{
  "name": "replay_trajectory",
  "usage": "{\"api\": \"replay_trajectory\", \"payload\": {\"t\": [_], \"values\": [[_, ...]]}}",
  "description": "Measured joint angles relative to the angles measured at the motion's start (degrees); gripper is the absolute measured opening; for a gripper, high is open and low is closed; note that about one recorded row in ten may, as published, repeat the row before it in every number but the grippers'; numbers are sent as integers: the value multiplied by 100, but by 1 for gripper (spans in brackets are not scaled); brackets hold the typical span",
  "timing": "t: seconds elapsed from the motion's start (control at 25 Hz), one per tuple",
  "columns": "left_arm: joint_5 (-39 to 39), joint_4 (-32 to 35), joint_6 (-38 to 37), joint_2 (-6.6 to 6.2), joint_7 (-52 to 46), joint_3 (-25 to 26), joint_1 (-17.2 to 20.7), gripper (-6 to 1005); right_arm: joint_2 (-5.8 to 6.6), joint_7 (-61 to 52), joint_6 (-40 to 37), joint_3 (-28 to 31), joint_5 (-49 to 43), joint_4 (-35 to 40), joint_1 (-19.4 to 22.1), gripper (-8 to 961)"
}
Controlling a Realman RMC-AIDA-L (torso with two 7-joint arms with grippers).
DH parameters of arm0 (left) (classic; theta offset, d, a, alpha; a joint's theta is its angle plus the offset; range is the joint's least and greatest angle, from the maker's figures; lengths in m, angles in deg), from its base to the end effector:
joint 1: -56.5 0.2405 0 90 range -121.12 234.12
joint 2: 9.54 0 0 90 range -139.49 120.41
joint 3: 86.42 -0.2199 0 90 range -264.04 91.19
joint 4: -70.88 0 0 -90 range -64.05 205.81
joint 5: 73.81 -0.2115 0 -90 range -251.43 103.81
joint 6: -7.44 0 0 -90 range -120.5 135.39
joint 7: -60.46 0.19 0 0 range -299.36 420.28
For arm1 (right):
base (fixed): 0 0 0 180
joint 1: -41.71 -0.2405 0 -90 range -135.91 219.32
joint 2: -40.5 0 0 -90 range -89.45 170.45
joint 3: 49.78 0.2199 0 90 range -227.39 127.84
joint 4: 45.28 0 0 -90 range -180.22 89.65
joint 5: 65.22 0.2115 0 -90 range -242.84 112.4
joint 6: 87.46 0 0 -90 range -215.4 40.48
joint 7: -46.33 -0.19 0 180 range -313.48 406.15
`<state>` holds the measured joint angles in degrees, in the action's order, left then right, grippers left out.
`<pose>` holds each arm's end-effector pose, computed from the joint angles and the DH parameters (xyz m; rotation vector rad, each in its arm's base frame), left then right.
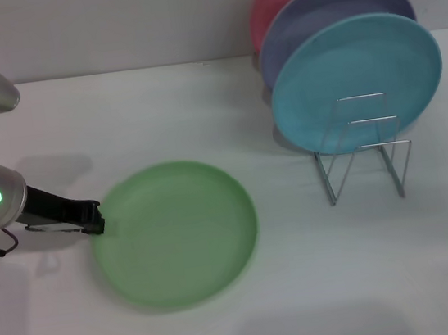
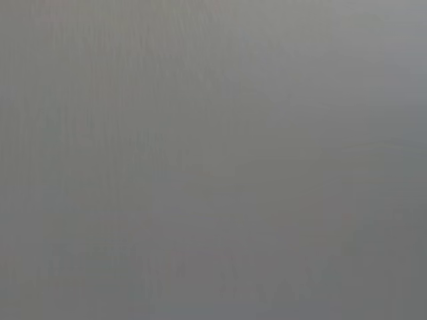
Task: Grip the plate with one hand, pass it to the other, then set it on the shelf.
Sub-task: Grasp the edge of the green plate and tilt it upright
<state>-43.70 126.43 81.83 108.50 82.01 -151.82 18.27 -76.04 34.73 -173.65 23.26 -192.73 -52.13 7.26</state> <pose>-0.2396 0.3844 -0.0211 -2.1912 -1.5002 0.2401 0.2527 0.3905 0.1408 -1.0373 0.2886 1.0381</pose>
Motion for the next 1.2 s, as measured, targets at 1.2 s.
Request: {"api": "replay_trajectory", "payload": {"t": [1.2], "values": [[50, 255, -179, 0, 190, -83, 74, 30, 0, 0, 4, 0, 7, -3, -27, 632]]}}
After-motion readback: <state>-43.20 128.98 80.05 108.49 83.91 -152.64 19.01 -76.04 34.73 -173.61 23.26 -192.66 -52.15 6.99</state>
